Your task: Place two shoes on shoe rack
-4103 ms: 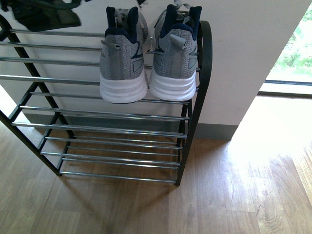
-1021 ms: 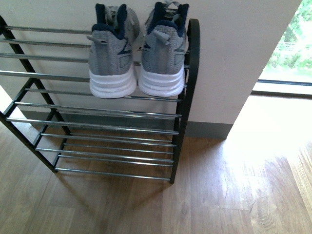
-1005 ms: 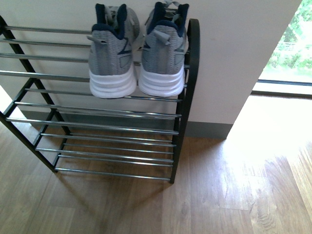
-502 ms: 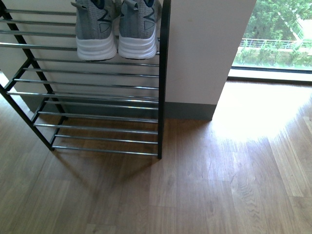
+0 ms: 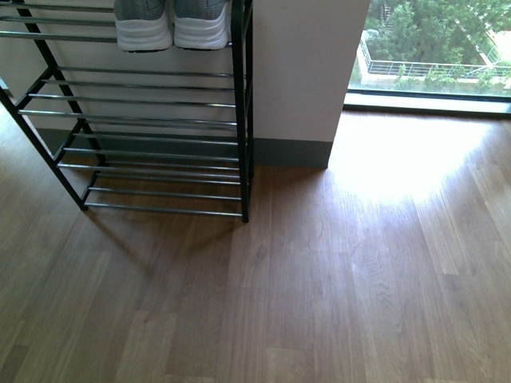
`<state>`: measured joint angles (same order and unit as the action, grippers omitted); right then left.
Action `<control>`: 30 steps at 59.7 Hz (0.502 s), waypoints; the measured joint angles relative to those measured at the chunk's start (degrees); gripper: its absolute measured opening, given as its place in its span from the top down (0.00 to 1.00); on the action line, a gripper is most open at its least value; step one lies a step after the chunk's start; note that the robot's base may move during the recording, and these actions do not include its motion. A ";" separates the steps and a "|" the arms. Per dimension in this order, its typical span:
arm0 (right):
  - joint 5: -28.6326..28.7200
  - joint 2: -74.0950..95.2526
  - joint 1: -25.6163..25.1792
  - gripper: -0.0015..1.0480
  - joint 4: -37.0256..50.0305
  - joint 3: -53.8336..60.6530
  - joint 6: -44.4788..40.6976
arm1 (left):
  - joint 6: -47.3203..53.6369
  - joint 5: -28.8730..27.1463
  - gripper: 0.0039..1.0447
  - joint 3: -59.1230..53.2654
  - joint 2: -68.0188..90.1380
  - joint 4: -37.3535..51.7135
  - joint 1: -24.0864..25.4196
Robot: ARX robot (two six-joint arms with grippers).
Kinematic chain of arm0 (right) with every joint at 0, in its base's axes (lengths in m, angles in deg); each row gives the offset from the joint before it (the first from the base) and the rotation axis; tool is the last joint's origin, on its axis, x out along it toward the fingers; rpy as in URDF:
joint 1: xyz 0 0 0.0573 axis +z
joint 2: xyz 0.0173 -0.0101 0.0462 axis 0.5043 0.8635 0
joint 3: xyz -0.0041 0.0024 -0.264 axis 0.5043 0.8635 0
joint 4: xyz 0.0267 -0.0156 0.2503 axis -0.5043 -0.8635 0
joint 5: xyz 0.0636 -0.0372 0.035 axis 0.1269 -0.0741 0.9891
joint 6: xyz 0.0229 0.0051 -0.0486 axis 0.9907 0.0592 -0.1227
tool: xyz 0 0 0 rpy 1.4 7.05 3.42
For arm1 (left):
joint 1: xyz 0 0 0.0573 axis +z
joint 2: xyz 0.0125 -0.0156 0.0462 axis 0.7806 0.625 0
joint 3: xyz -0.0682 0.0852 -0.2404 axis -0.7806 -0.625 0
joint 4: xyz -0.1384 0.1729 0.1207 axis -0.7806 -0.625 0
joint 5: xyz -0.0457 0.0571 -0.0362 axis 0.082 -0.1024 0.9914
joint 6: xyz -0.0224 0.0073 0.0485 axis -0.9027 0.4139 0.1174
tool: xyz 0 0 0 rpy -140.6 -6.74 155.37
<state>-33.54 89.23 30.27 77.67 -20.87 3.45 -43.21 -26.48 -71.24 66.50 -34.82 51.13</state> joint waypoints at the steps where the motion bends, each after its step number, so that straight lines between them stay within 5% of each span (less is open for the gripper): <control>1: 0.00 0.00 0.00 0.09 0.00 0.00 0.00 | 0.00 0.00 0.09 0.00 0.00 0.00 0.00; 30: -0.07 -0.04 0.00 0.09 -0.02 0.00 0.00 | 0.00 0.02 0.09 0.00 0.00 0.00 0.04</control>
<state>-33.60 89.19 30.27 77.65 -20.87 3.45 -43.21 -26.45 -71.24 66.50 -34.82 51.17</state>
